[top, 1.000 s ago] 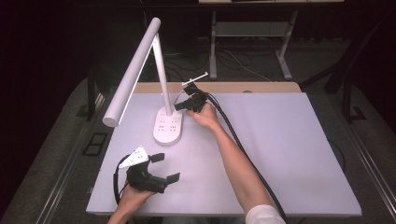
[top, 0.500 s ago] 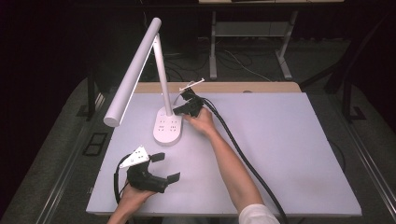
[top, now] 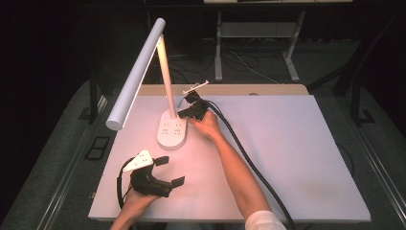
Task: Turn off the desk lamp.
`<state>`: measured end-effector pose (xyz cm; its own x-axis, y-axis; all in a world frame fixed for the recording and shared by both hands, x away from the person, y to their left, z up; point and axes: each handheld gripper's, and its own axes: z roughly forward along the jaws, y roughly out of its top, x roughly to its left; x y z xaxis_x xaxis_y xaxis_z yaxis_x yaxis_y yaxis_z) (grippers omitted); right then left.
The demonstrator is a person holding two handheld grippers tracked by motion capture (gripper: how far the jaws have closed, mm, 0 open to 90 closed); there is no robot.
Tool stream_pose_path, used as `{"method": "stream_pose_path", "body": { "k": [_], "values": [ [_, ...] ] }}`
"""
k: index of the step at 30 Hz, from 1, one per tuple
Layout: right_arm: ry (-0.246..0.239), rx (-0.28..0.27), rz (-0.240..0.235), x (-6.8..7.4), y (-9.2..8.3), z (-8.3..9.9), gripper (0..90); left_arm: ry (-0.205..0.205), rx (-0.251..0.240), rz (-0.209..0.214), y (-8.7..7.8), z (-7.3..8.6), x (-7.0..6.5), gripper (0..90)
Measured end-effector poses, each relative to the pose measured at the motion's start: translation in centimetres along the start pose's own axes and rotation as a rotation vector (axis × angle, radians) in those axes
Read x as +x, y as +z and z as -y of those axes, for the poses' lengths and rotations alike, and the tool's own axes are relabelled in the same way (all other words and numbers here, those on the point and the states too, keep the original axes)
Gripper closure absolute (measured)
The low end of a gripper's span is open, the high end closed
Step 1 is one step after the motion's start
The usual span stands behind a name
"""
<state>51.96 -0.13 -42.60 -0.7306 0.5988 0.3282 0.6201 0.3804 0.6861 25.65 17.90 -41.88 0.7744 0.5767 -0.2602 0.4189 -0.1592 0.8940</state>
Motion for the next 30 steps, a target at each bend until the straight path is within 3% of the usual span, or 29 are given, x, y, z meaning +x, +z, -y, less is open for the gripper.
{"method": "stream_pose_path", "body": {
  "k": [9, 15, 30],
  "values": [
    [0.0, -0.013, 0.007, 0.09, 0.13, 0.28, 90.0, 0.006, 0.001, -0.002, -0.14, -0.02, 0.01, 0.0],
    [-0.026, -0.008, 0.023, 0.39, -0.02, 0.26, 90.0, 0.003, 0.0, -0.003, -0.1, 0.0, 0.04, 0.0],
    [-0.005, -0.012, -0.008, 0.06, 0.0, 0.33, 90.0, 0.007, 0.004, 0.001, 0.04, -0.07, -0.01, 0.0]
  ]
}}
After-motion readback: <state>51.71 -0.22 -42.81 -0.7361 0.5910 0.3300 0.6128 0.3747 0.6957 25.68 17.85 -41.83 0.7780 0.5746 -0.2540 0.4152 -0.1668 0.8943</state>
